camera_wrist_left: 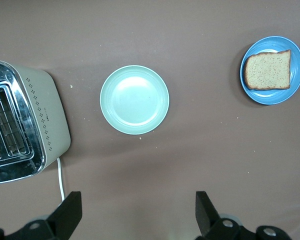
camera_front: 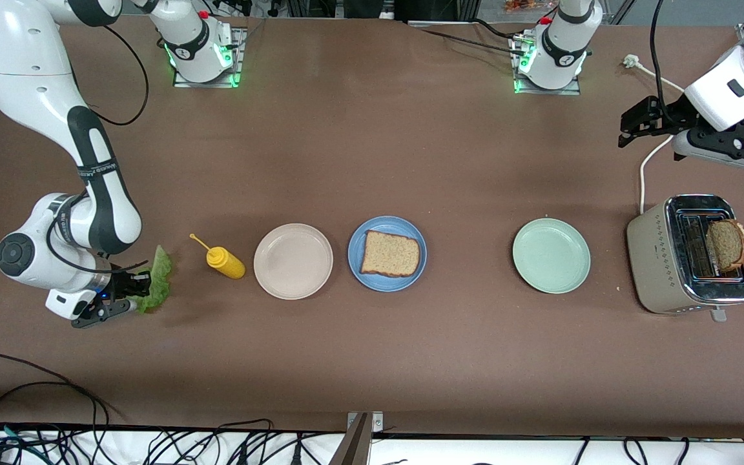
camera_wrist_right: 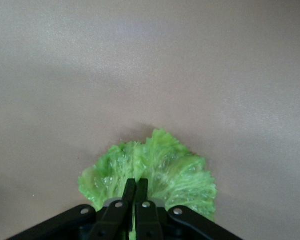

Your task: Make sandwich in blue plate with both arms

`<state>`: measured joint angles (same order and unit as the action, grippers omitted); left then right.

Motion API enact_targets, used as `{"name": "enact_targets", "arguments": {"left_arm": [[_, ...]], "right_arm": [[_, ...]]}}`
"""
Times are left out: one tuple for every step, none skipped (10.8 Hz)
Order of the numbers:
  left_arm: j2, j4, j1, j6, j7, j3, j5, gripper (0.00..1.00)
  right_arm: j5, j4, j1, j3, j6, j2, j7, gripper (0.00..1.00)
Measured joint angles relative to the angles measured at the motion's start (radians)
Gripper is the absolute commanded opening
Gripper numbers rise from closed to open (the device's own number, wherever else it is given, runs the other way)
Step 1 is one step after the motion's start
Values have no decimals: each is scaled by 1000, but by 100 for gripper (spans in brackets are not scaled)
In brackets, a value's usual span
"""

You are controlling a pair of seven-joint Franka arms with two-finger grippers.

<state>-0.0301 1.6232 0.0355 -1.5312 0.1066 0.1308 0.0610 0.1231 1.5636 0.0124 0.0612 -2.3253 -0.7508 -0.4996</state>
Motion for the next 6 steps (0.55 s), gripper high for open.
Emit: {"name": "enact_targets", "arguments": {"left_arm": [[0,0,0,4,0,0,0,100],[1,0,1,8,0,0,-1,100],[1,0,1,13,0,2,-16,100],[1,0,1,16,0,6,-27,100],[1,0,1,18,0,9,-32,100],[1,0,1,19,0,10,-35,100]], "right_arm": [[0,0,0,0,0,1,0,0],[0,0,0,0,0,1,0,0],[0,0,0,0,0,1,0,0],[0,0,0,0,0,4,0,0],[0,-1,0,0,2,13,0,0],[0,-2,0,0,22,31,0,0]]}}
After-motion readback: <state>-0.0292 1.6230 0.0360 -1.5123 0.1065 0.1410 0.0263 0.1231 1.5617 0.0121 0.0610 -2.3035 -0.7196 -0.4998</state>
